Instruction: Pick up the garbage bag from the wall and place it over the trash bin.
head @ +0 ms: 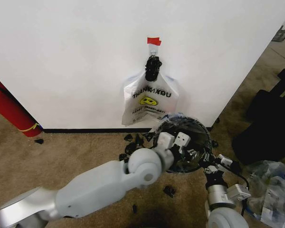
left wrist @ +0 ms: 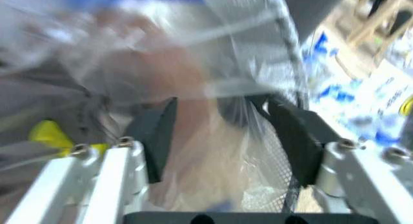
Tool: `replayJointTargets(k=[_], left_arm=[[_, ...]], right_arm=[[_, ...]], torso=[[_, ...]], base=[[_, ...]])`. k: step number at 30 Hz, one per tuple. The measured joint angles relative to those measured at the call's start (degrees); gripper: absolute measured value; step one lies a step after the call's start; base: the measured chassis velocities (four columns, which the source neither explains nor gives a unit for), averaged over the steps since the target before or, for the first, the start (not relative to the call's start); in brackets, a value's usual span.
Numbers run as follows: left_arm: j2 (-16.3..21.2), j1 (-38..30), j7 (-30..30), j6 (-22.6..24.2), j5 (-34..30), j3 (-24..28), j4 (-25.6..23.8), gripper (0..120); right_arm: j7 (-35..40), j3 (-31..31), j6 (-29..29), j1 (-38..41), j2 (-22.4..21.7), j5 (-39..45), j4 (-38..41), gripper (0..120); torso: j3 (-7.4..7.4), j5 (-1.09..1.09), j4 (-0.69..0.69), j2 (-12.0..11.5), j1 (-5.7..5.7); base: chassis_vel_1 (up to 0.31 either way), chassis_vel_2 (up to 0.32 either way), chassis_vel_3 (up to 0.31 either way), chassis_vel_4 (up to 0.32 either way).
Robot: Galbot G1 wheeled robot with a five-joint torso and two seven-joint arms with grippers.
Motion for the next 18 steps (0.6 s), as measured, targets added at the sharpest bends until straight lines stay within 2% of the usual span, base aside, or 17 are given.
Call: replayJointTargets(k=[3, 4, 6, 7, 10, 12, 14, 18], left_arm=[[2.10, 3.07, 1.44, -2.17, 1.30, -3.13, -2.00, 73], [2.10, 3.07, 1.44, -2.17, 1.30, -3.13, -2.00, 73], [4.74, 7.79, 3.32, -4.76, 4.31, -7.76, -4.93, 85], [5.10, 8.48, 3.57, -5.13, 4.75, -8.46, -5.40, 86], [7.89, 13.97, 5.64, -8.42, 6.99, -15.28, -9.60, 98], [8.27, 14.84, 5.98, -9.08, 7.08, -16.56, -10.25, 99], [9.49, 17.82, 7.24, -11.28, 6.30, -21.00, -12.06, 100], [10.15, 22.15, 8.76, -12.72, 0.78, -27.15, -12.51, 100]], right_arm=[[1.39, 0.14, -2.47, 0.14, -0.31, 2.83, 0.69, 0], [1.39, 0.14, -2.47, 0.14, -0.31, 2.83, 0.69, 0], [2.98, 0.36, -4.86, 0.08, -0.85, 5.90, 1.39, 0], [3.14, 0.40, -5.00, 0.09, -0.92, 6.10, 1.39, 0], [3.68, 0.74, -5.45, -0.06, -1.40, 6.96, 1.39, 0], [3.71, 0.77, -5.48, -0.10, -1.47, 7.01, 1.39, 0], [3.82, 0.85, -5.58, -0.24, -1.63, 7.10, 1.38, 0], [4.22, 0.91, -6.23, -0.30, -1.70, 8.32, 1.51, 0]], torso=[[0.00, 0.00, -0.01, 0.00, 0.00], [0.00, 0.00, -0.01, 0.00, 0.00], [0.00, 0.00, 0.01, 0.00, 0.00], [0.00, -0.01, 0.01, 0.00, 0.00], [0.00, 0.00, -0.01, 0.00, 0.00], [0.00, 0.00, -0.01, 0.00, 0.00], [0.00, 0.00, 0.00, 0.00, 0.00], [0.00, 0.00, -0.01, 0.00, 0.00]], base=[[0.000, 0.000, 0.000, 0.000], [0.000, 0.000, 0.000, 0.000], [0.000, 0.000, 0.000, 0.000], [0.000, 0.000, 0.000, 0.000], [0.000, 0.000, 0.000, 0.000], [0.000, 0.000, 0.000, 0.000], [0.000, 0.000, 0.000, 0.000], [0.000, 0.000, 0.000, 0.000]])
